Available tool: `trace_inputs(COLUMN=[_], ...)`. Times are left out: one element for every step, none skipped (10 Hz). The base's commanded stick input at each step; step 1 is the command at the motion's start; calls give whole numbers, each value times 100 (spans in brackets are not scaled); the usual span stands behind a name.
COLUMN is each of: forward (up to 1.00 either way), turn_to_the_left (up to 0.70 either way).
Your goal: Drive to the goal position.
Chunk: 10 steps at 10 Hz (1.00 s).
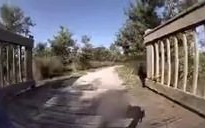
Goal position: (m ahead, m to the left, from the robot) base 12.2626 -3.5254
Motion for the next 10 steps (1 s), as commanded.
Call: trace_inputs(forward=[70,70,70,70,70,70,70,70,70,70], turn_to_the_left=[0,0,0,0,0,0,0,0,0,0])
